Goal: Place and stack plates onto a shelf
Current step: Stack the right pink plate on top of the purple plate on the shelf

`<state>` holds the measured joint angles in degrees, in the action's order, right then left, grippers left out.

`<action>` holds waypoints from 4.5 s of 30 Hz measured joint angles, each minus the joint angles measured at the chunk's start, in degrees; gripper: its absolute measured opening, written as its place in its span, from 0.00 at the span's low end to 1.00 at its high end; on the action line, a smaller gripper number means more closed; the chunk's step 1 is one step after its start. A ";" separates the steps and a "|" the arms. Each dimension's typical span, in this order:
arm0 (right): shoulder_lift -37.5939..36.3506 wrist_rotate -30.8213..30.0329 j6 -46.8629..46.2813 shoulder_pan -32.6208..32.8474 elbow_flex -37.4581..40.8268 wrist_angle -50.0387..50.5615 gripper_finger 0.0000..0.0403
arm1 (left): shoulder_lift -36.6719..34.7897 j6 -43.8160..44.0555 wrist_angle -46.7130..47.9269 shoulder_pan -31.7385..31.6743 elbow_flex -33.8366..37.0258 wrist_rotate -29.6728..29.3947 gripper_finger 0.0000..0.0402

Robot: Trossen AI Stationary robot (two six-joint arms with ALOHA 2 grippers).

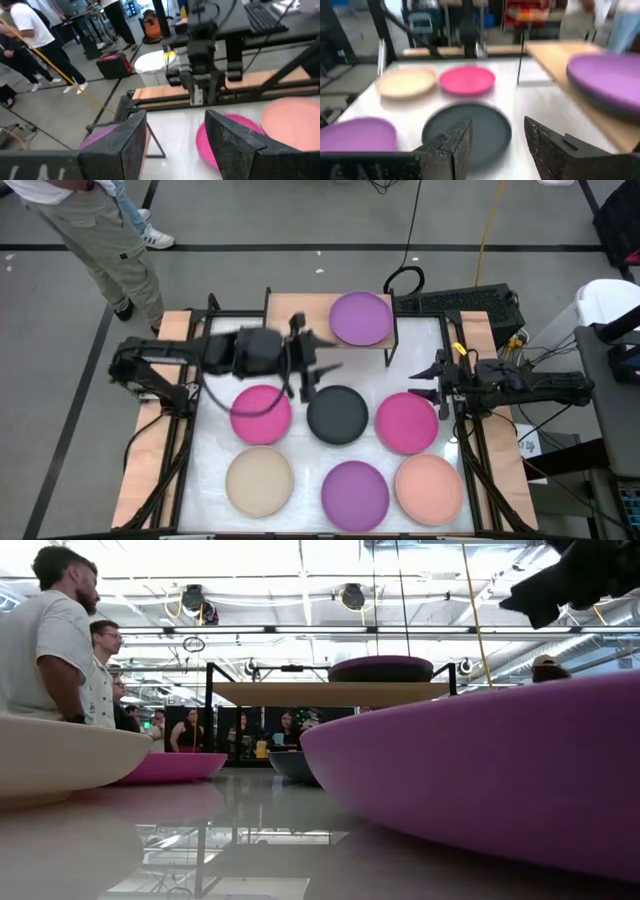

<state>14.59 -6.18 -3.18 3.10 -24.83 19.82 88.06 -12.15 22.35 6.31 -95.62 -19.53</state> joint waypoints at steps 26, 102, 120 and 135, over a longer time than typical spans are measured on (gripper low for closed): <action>40.91 0.25 -7.97 -5.66 -2.70 6.57 0.39 | -6.64 4.38 -63.06 6.45 48.40 -3.56 0.51; 29.35 1.54 0.53 -17.69 -24.39 -6.70 0.00 | -7.35 7.68 -69.12 6.79 48.27 -3.61 0.52; 59.42 15.46 5.04 -49.58 -47.14 0.47 0.00 | -16.54 11.37 -50.78 8.35 48.27 -8.39 0.52; 65.85 16.97 7.45 -54.53 -47.92 5.51 0.09 | -16.49 11.37 -50.41 7.82 48.29 -8.32 0.52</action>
<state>80.45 10.79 4.27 -51.43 -72.75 25.33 71.57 -0.78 -28.06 14.13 -47.33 -27.85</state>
